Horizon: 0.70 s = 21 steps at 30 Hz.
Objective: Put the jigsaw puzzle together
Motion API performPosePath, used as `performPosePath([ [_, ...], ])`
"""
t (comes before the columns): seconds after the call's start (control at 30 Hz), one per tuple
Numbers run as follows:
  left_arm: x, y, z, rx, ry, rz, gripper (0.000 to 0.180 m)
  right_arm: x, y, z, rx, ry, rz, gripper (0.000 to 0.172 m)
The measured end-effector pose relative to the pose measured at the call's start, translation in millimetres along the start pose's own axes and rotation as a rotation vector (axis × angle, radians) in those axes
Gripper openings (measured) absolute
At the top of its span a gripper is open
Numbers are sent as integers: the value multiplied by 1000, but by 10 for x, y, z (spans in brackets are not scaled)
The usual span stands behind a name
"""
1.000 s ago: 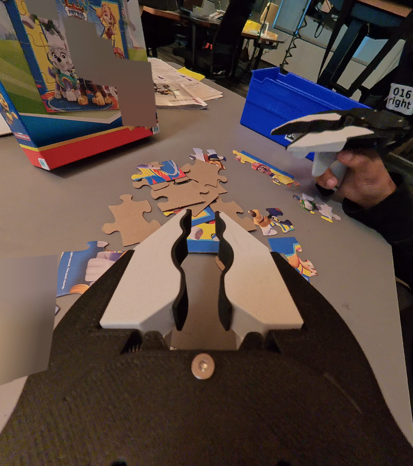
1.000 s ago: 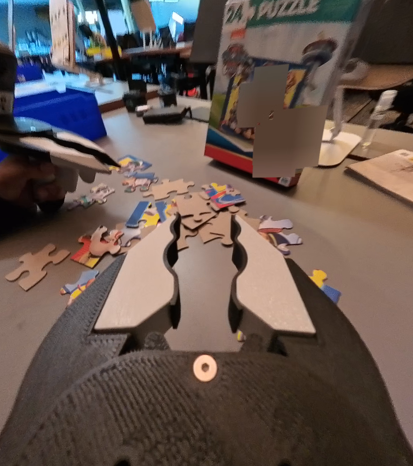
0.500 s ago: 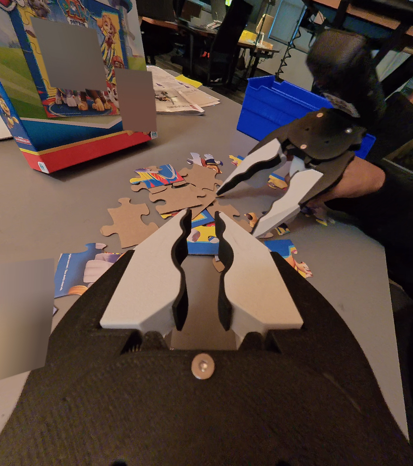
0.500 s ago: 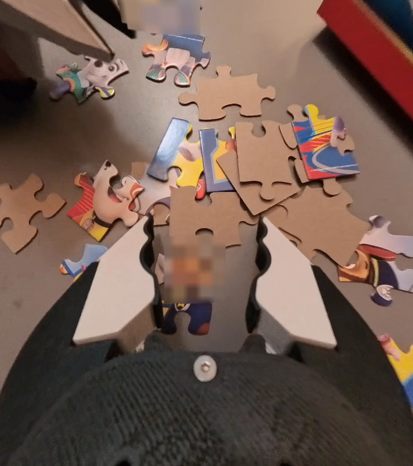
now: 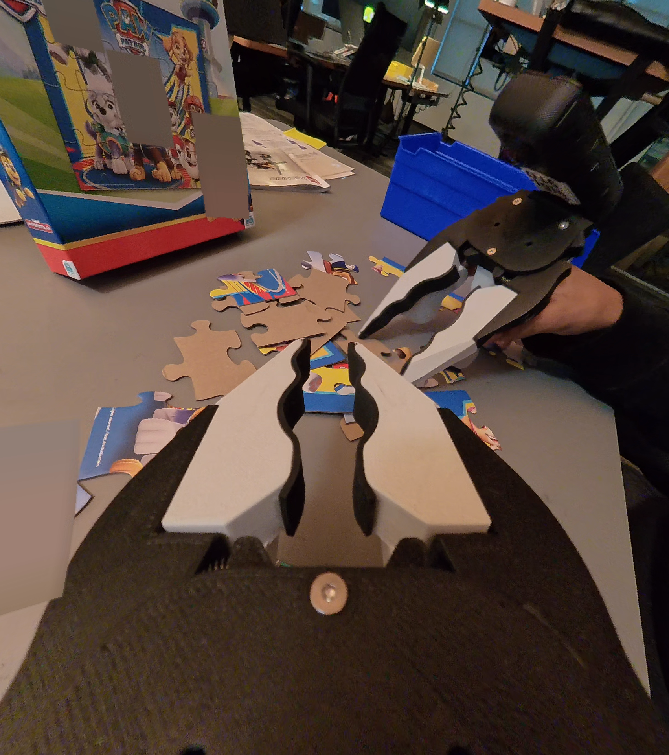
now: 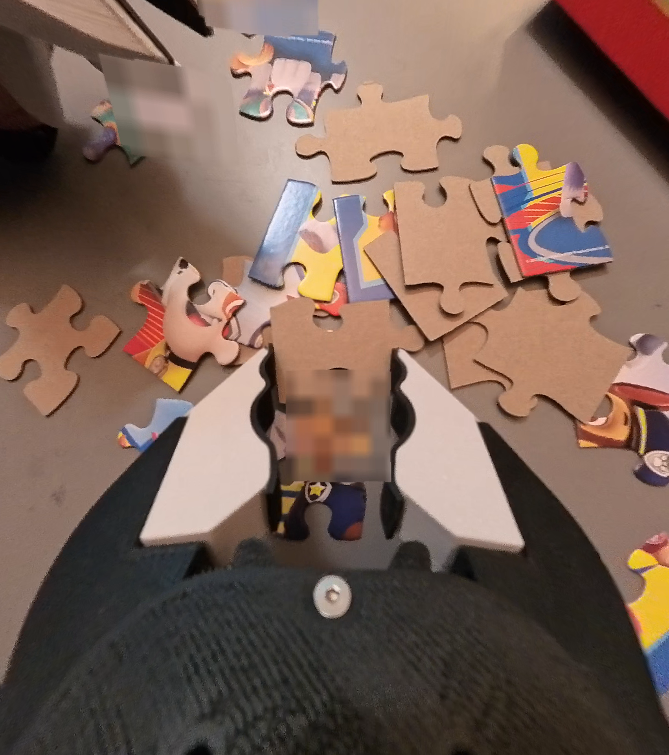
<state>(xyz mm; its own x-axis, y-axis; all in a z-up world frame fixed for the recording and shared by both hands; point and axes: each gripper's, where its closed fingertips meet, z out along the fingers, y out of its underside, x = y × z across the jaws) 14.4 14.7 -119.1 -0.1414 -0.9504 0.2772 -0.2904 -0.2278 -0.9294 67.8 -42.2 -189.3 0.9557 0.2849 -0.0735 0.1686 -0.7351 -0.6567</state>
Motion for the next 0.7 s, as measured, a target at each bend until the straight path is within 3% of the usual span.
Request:
performPosePath([
  [0.27,14,23,17,-12,5,5,16,-66,10,-81,53,-76,70,55],
  [0.4,76,5,17,-2,38,17,17,-205,-201,-233,183,-171,103,55],
  [0.5,254,-35,22,23,135,28,24,-425,-484,-508,378,-396,206,55],
  [0.6,506,-87,23,54,273,7,36,-622,-755,-919,584,-754,396,55],
  [0.7,736,-173,6,105,387,-23,41,-706,-864,-1181,678,-1026,539,55],
])
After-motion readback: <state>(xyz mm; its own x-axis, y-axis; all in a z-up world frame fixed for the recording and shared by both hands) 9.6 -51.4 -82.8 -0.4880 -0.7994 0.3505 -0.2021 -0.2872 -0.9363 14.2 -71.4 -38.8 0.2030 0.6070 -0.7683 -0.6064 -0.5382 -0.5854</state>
